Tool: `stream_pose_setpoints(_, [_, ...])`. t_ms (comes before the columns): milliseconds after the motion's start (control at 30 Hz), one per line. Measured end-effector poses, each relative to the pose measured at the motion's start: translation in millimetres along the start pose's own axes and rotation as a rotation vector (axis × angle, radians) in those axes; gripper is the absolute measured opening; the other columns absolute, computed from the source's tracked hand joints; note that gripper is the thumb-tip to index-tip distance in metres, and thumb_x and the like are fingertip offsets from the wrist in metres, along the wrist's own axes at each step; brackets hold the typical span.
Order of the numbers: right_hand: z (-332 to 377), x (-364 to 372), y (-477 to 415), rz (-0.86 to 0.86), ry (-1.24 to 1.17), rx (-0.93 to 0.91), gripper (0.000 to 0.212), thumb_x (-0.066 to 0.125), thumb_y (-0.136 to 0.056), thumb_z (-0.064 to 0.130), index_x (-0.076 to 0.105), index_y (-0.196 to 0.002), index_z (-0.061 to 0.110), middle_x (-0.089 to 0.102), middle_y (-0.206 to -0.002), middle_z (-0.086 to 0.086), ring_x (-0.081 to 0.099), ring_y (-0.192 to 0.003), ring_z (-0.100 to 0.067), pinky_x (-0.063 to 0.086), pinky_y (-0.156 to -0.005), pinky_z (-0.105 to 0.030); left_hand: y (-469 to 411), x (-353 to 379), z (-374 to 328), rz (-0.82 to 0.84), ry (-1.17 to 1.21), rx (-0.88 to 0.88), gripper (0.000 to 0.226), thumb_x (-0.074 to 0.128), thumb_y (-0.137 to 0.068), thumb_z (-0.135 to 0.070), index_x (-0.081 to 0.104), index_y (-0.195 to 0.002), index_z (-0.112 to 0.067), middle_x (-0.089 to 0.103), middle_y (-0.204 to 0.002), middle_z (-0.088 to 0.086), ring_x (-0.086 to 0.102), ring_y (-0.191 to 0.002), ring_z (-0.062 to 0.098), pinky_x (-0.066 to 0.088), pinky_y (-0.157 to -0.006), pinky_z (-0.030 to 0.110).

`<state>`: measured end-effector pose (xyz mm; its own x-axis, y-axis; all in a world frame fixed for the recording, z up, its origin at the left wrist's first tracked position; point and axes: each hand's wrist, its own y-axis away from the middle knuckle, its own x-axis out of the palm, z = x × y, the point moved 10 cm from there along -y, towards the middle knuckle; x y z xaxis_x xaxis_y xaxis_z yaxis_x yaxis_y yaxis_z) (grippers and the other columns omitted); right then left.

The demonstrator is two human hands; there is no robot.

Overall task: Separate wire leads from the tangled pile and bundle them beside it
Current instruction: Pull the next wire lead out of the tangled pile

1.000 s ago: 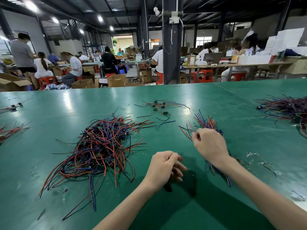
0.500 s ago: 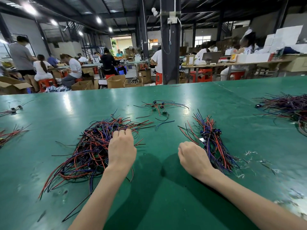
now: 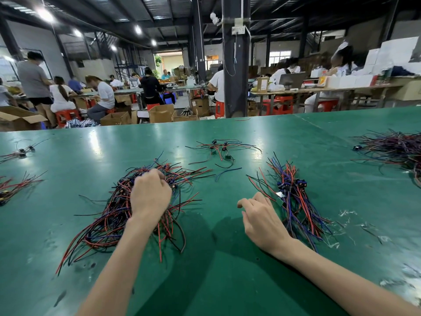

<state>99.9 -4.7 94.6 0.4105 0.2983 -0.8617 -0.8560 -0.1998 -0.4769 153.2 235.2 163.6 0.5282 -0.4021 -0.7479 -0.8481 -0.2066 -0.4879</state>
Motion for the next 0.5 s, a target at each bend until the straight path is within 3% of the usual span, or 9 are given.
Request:
stream_pose_setpoints(200, [0.6, -3.2, -1.3, -0.013, -0.012, -0.003, 0.028, 0.049, -0.086, -0.003, 0.064, -0.107, 0.007, 0.067, -0.087, -0.005, 0.045, -0.089, -0.022, 0.04, -0.083, -0.036, -70.3, 16.4, 44.5, 0.128, 0.023, -0.155, 0.032, 0.047, -0.087, -0.001, 0.061, -0.115, -0.008, 0.063, -0.115, 0.014, 0.056, -0.106, 0.03, 0.044, -0.083, 0.032])
stream_pose_setpoints(333, [0.3, -6.2, -1.6, -0.021, -0.021, 0.007, 0.025, 0.052, -0.085, -0.003, 0.066, -0.103, 0.007, 0.067, -0.083, -0.004, 0.048, -0.086, -0.023, 0.042, -0.08, -0.036, -86.1, 64.1, 46.6, 0.338, -0.203, 0.005, 0.044, 0.042, -0.089, -0.003, 0.051, -0.131, -0.014, 0.058, -0.127, 0.014, 0.051, -0.116, 0.032, 0.046, -0.095, 0.041])
stream_pose_setpoints(500, [1.3, -9.1, -0.8, -0.05, -0.045, 0.005, 0.023, 0.06, -0.078, -0.006, 0.068, -0.095, 0.006, 0.066, -0.077, -0.004, 0.054, -0.078, -0.025, 0.045, -0.071, -0.036, -97.6, 100.3, 40.9, 0.451, -0.491, 0.158, 0.047, 0.037, -0.096, -0.014, 0.039, -0.142, -0.024, 0.042, -0.143, 0.01, 0.034, -0.131, 0.031, 0.033, -0.104, 0.048])
